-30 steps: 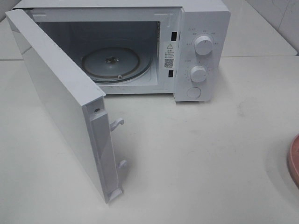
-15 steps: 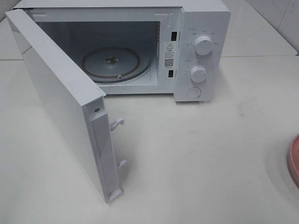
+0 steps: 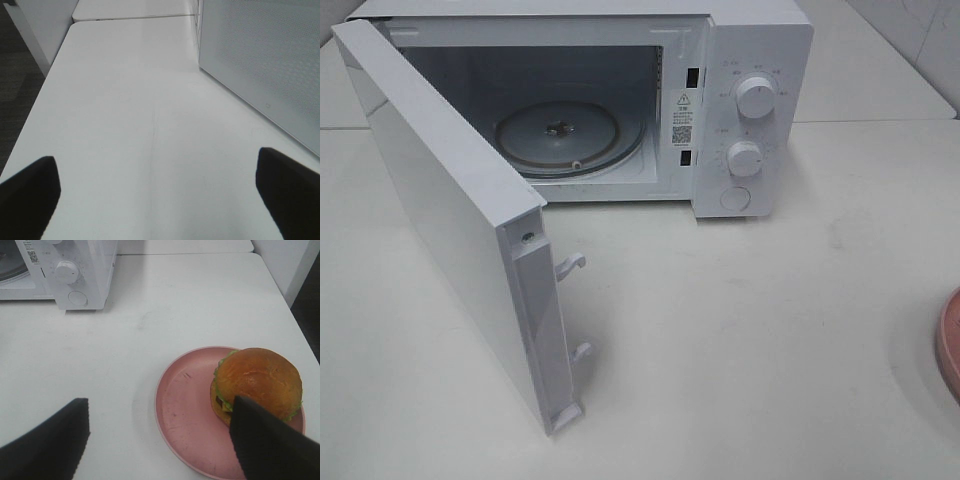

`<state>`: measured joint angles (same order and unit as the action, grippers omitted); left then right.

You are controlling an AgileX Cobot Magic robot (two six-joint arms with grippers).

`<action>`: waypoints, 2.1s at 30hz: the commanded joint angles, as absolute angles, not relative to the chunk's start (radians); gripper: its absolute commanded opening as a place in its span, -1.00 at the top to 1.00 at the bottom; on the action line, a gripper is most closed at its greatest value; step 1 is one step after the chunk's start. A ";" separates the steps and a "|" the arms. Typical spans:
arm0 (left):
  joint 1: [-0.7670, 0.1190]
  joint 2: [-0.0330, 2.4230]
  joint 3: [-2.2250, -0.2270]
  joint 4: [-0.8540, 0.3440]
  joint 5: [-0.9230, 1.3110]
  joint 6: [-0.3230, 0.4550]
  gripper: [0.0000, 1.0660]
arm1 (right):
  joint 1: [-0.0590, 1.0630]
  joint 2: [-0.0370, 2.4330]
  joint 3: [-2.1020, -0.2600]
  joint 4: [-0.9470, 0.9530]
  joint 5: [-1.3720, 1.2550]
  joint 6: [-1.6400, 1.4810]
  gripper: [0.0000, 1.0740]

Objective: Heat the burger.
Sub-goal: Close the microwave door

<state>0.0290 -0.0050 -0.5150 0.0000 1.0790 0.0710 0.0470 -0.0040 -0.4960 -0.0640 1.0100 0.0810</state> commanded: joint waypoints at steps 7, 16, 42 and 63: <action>0.032 -0.009 -0.515 0.000 1.069 0.066 -0.88 | 0.042 -0.034 -0.496 -0.063 0.998 0.074 -0.42; 0.032 -0.009 -0.515 0.000 1.069 0.066 -0.88 | 0.042 -0.034 -0.496 -0.063 0.998 0.074 -0.42; 0.032 -0.010 -0.516 0.000 1.068 0.066 -0.88 | 0.042 -0.034 -0.496 -0.063 0.998 0.074 -0.40; 0.032 0.265 -0.537 0.000 0.712 0.066 0.23 | 0.042 -0.034 -0.496 -0.063 0.998 0.074 -0.40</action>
<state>0.0290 0.2160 -0.5370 0.0000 0.7790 0.0710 0.0470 -0.0040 -0.4960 -0.0640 1.0100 0.0810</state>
